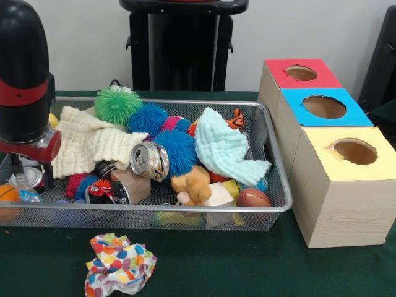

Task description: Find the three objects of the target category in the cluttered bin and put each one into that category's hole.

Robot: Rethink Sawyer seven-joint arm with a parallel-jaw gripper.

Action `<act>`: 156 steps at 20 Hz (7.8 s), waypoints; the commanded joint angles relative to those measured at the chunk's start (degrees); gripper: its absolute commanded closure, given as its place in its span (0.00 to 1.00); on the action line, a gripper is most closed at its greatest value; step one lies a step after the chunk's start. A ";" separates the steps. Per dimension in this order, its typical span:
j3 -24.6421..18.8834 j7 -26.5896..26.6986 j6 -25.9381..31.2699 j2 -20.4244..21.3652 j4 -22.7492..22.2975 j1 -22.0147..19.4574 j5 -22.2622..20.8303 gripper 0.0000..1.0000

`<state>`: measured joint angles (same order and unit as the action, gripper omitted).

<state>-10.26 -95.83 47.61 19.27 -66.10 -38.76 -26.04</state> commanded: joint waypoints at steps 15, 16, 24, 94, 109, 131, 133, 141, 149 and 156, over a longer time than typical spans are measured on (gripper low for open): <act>-2.70 6.77 0.49 1.32 -5.55 -0.11 -1.47 0.00; -2.87 7.04 0.61 1.50 -5.56 -0.24 -1.35 0.00; -3.02 7.27 0.22 -0.49 -2.83 -0.14 -1.94 0.00; -4.65 10.31 12.08 -2.95 7.95 2.04 1.41 0.00; -4.10 11.07 17.46 -1.36 10.16 3.29 1.18 0.00; -5.50 8.50 15.61 -2.43 8.19 3.07 3.57 0.00; -5.27 7.91 15.95 -1.65 7.19 3.18 4.04 0.00; -4.65 7.33 13.61 -1.66 5.86 3.43 4.41 0.00; -4.59 6.41 11.40 -1.80 4.25 3.19 4.64 0.00; -5.11 4.74 9.69 -2.74 3.14 3.26 5.51 0.00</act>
<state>-9.96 -95.83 59.38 18.00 -55.81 -36.16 -22.13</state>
